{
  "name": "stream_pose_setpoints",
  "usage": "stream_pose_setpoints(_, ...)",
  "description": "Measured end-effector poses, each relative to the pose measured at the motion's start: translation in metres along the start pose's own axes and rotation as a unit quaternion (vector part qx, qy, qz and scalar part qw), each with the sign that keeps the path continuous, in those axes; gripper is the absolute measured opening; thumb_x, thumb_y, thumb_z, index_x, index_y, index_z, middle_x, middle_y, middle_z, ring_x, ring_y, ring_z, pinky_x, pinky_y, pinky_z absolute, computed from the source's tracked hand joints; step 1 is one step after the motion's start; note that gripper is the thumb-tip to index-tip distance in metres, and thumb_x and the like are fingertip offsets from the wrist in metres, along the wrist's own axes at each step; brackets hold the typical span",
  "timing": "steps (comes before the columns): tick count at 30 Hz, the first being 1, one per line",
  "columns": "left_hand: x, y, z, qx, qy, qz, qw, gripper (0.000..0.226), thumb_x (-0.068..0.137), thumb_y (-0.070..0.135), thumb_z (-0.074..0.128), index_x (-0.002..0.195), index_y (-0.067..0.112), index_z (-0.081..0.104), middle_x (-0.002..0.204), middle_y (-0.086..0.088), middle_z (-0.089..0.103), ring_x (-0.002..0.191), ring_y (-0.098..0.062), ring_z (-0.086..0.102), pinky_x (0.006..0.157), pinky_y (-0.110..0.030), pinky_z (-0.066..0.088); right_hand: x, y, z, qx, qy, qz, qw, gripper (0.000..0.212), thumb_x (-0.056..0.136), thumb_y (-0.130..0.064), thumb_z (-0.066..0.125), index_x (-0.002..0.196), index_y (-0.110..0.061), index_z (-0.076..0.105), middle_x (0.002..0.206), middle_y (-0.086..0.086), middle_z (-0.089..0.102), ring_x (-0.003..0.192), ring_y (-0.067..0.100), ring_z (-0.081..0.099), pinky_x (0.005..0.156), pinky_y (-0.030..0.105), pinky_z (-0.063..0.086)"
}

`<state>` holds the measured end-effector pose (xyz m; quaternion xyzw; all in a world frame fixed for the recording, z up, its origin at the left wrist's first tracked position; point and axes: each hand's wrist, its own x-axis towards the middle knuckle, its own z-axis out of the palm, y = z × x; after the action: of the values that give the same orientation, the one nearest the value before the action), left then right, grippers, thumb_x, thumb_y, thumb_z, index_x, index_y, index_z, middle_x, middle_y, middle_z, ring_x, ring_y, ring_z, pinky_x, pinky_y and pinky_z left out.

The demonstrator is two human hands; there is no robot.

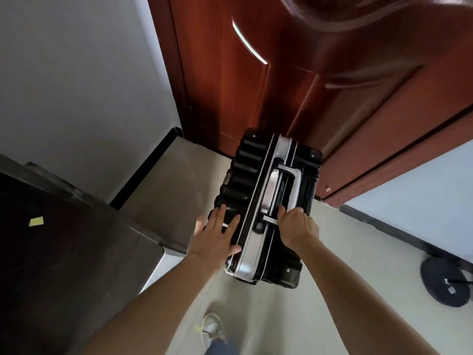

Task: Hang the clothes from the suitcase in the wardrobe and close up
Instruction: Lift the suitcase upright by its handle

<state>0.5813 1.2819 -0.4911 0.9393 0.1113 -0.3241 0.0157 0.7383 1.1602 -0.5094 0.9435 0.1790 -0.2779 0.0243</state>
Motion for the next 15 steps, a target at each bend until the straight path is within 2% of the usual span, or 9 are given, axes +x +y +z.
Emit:
stream_pose_setpoints(1,0.004,-0.006,-0.003,-0.006,0.001,-0.018,1.0,0.064,0.101,0.04,0.029,0.155,0.021,0.0,0.158,-0.021,-0.018,0.147,-0.037,-0.013,0.117,-0.055,0.0,0.007,-0.012,-0.005,-0.003,0.008,-0.012,1.0,0.048,0.105,-0.032,0.025,0.143,-0.005,0.035,0.108,0.013,0.054,0.108,0.036,0.06,0.086,0.04,0.046)
stream_pose_setpoints(2,0.01,-0.017,-0.006,-0.015,0.006,-0.039,0.999,0.067,0.102,0.043,0.027,0.155,0.017,-0.005,0.157,-0.025,-0.016,0.147,-0.038,-0.01,0.118,-0.053,-0.001,0.018,-0.027,-0.01,-0.017,0.015,-0.031,0.999,0.044,0.105,-0.03,0.026,0.144,-0.014,0.038,0.104,0.011,0.052,0.107,0.036,0.06,0.085,0.041,0.046)
stream_pose_setpoints(5,0.025,-0.042,-0.014,-0.031,0.006,-0.09,0.995,0.073,0.102,0.048,0.024,0.153,0.008,-0.009,0.154,-0.035,-0.008,0.146,-0.042,-0.004,0.119,-0.049,-0.002,0.045,-0.066,-0.024,-0.014,0.024,-0.053,0.998,0.046,0.105,-0.039,0.023,0.127,-0.005,0.044,0.11,0.014,0.062,0.106,0.035,0.061,0.089,0.042,0.043)
stream_pose_setpoints(8,0.035,-0.063,-0.019,-0.012,0.003,-0.134,0.991,0.074,0.102,0.051,0.021,0.152,0.002,-0.004,0.151,-0.041,0.007,0.146,-0.045,0.003,0.117,-0.047,-0.002,0.069,-0.105,-0.029,-0.032,0.053,-0.095,0.994,0.051,0.103,-0.048,0.018,0.113,-0.007,0.045,0.107,0.016,0.067,0.102,0.034,0.063,0.089,0.043,0.041)
stream_pose_setpoints(12,0.043,-0.096,-0.019,0.009,-0.005,-0.191,0.982,0.073,0.102,0.049,0.023,0.152,-0.001,0.002,0.147,-0.038,0.027,0.142,-0.047,0.016,0.116,-0.046,0.004,0.088,-0.157,-0.033,-0.05,0.089,-0.19,0.976,0.058,0.102,-0.054,0.021,0.12,-0.005,0.046,0.112,0.016,0.064,0.104,0.034,0.06,0.089,0.042,0.042)
stream_pose_setpoints(15,0.042,-0.12,-0.017,0.049,-0.035,-0.197,0.979,0.063,0.102,0.033,0.035,0.154,0.011,0.008,0.15,-0.03,0.026,0.136,-0.053,0.024,0.114,-0.052,0.008,0.086,-0.175,-0.03,-0.012,0.106,-0.304,0.947,0.06,0.098,-0.054,0.038,0.127,-0.001,0.044,0.118,0.015,0.055,0.11,0.03,0.052,0.095,0.039,0.043)
